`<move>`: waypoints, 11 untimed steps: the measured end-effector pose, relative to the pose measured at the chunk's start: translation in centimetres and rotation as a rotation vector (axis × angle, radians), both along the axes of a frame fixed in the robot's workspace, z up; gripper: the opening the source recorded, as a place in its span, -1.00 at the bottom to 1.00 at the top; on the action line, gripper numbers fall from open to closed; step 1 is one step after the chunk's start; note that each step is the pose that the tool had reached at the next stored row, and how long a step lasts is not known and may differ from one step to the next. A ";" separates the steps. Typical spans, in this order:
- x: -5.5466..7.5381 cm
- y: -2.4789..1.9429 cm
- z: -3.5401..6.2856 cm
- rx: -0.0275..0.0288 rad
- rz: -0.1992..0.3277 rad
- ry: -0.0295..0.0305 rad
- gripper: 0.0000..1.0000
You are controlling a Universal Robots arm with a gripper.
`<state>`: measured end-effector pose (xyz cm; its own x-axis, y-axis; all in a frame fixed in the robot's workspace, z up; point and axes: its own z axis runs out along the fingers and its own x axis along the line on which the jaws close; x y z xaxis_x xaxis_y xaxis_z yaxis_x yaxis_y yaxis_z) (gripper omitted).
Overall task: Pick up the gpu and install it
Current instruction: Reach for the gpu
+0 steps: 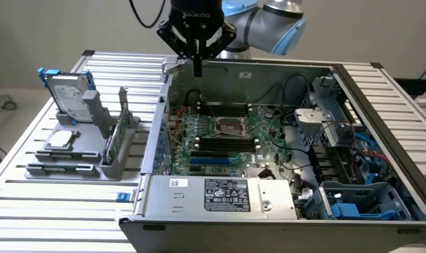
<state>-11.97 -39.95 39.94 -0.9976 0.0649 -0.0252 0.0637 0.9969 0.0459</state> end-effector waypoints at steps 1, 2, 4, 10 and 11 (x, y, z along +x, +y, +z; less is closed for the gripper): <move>0.0 0.00 0.00 0.0000 0.000 0.0000 -0.79; 0.0 0.00 0.00 0.0000 0.000 0.0000 -0.79; 0.0 0.00 0.00 0.0000 0.000 0.0000 -0.79; -2.5 0.00 -0.13 0.0000 0.000 0.0046 -0.79; -2.9 0.00 -0.16 0.0000 0.000 0.0055 -0.79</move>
<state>-14.90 -39.95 39.78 -0.9977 0.0650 -0.0197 0.0640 0.9969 0.0456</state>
